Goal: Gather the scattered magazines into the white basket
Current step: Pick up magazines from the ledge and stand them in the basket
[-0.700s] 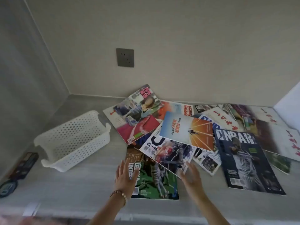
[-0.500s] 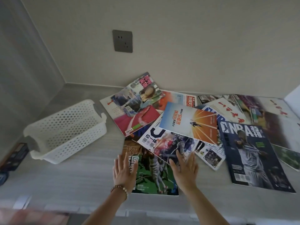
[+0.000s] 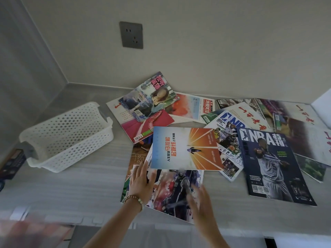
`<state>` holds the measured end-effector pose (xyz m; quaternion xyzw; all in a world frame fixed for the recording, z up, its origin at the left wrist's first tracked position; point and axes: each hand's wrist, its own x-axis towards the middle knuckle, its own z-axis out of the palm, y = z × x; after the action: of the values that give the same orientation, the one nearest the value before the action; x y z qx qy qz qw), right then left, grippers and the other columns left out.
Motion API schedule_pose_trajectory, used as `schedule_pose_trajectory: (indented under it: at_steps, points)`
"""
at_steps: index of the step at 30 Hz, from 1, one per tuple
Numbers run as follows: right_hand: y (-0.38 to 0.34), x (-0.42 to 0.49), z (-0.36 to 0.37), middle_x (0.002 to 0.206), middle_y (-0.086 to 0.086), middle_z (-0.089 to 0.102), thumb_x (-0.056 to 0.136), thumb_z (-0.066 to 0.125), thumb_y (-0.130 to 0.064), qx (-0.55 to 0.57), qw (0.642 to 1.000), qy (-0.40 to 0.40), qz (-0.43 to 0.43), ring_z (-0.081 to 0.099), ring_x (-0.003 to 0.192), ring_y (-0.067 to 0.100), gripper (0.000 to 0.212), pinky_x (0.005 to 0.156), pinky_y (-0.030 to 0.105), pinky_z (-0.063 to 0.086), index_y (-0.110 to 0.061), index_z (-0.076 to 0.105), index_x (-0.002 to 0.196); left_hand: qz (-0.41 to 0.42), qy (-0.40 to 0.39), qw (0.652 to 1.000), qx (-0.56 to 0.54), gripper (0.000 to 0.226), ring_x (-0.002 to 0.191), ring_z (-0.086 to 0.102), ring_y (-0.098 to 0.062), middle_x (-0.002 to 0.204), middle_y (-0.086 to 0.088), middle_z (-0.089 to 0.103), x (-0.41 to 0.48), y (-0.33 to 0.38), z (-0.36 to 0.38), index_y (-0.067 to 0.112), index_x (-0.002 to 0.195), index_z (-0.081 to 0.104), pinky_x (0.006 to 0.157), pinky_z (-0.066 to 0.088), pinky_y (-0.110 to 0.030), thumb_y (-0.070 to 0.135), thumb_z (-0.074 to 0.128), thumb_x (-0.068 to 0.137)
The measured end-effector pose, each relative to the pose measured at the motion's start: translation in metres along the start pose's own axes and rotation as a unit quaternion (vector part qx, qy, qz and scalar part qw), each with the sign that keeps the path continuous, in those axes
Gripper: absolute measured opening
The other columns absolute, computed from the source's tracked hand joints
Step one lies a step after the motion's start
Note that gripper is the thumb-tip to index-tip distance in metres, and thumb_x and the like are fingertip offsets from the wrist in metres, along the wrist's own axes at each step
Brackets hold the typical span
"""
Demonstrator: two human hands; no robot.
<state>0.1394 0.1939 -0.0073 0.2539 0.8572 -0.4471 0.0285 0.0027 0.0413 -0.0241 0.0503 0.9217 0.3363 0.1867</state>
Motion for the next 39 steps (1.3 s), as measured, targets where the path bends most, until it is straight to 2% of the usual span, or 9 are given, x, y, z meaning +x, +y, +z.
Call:
schedule_pose_trajectory:
  at_steps: [4,9,15,21,28,32,35,37,39]
  points:
    - [-0.009,0.054,-0.038,0.157,-0.008,0.007,0.09,0.018,-0.064,-0.034,0.991,0.122,-0.044,0.004,0.146,0.014,0.068,0.119,0.042,0.009,-0.028,0.015,0.147,-0.02,-0.014,0.992,-0.121,0.06,0.143,0.013,-0.023,0.154,-0.001,0.02,0.01,0.019,-0.005,0.023,0.146,0.013,0.115,0.018,-0.051,0.05,0.021,0.093]
    - [0.007,0.085,-0.032,0.156,-0.002,-0.021,0.093,-0.003,-0.051,-0.316,0.945,-0.012,-0.081,-0.025,0.141,0.022,0.06,0.118,0.044,-0.011,-0.025,-0.019,0.144,-0.034,0.014,0.982,-0.183,0.057,0.137,0.027,-0.028,0.15,-0.008,0.028,0.014,0.034,-0.005,0.02,0.145,0.015,0.109,0.031,-0.053,0.044,0.027,0.094]
    - [-0.004,0.03,0.004,0.153,-0.021,0.019,0.097,0.016,-0.056,-0.178,0.947,-0.039,-0.266,-0.002,0.145,0.005,0.042,0.12,0.037,0.005,-0.049,0.027,0.137,-0.118,0.165,0.94,-0.275,0.073,0.143,0.004,-0.025,0.156,-0.01,0.001,0.0,0.023,-0.017,0.01,0.146,0.004,0.115,0.012,-0.045,0.034,0.046,0.091]
    - [-0.011,0.107,-0.02,0.159,0.003,-0.01,0.093,0.015,-0.058,-0.315,0.937,-0.074,-0.128,-0.014,0.145,0.025,0.068,0.119,0.047,-0.004,-0.025,-0.005,0.148,-0.167,0.151,0.902,-0.369,0.056,0.134,0.032,-0.028,0.148,-0.014,0.029,-0.001,0.019,-0.023,0.007,0.142,0.019,0.108,0.028,-0.035,0.027,0.041,0.095]
    - [0.003,0.07,0.007,0.143,0.004,-0.041,0.057,0.007,-0.097,-0.326,0.924,-0.093,-0.174,-0.038,0.133,0.027,0.106,0.109,0.043,-0.021,-0.039,-0.033,0.136,-0.209,0.191,0.849,-0.446,0.062,0.097,0.06,-0.023,0.134,-0.013,0.046,0.002,0.01,-0.039,0.014,0.137,0.031,0.077,0.055,-0.037,0.021,0.062,0.084]
    - [-0.023,0.055,0.015,0.15,-0.002,-0.027,0.063,0.019,-0.092,-0.272,0.922,-0.131,-0.241,-0.024,0.14,0.02,0.105,0.116,0.035,-0.013,-0.036,-0.019,0.144,-0.251,0.015,0.852,-0.458,0.039,0.051,0.067,-0.018,0.079,-0.012,0.067,-0.005,0.029,-0.045,-0.003,0.113,0.052,0.043,0.055,-0.027,0.029,0.045,0.094]
    - [-0.05,0.049,0.013,0.156,0.005,0.019,0.086,0.035,-0.064,-0.221,0.922,-0.116,-0.295,0.029,0.14,0.013,0.081,0.112,0.026,0.033,-0.03,-0.003,0.149,-0.209,0.012,0.866,-0.454,0.033,0.042,0.065,-0.018,0.071,-0.012,0.064,-0.007,0.051,-0.06,-0.005,0.105,0.051,0.042,0.055,-0.027,0.024,0.041,0.096]
    - [-0.075,0.055,-0.003,0.11,0.0,0.066,0.095,0.04,-0.037,-0.178,0.936,-0.059,-0.296,0.062,0.077,-0.007,0.054,0.066,0.007,0.051,-0.031,0.023,0.146,-0.177,0.005,0.861,-0.477,0.029,0.048,0.067,-0.019,0.07,-0.011,0.066,-0.009,0.064,-0.081,-0.002,0.1,0.052,0.044,0.056,-0.026,0.025,0.041,0.096]
    - [-0.101,0.063,-0.024,0.078,-0.011,0.062,0.096,0.043,-0.026,-0.159,0.941,-0.038,-0.295,0.054,0.049,-0.004,0.043,0.047,0.007,0.046,-0.026,0.042,0.139,-0.115,-0.003,0.864,-0.489,0.033,0.071,0.07,-0.021,0.084,-0.007,0.07,-0.013,0.073,-0.103,0.006,0.107,0.056,0.056,0.059,-0.028,0.033,0.042,0.094]
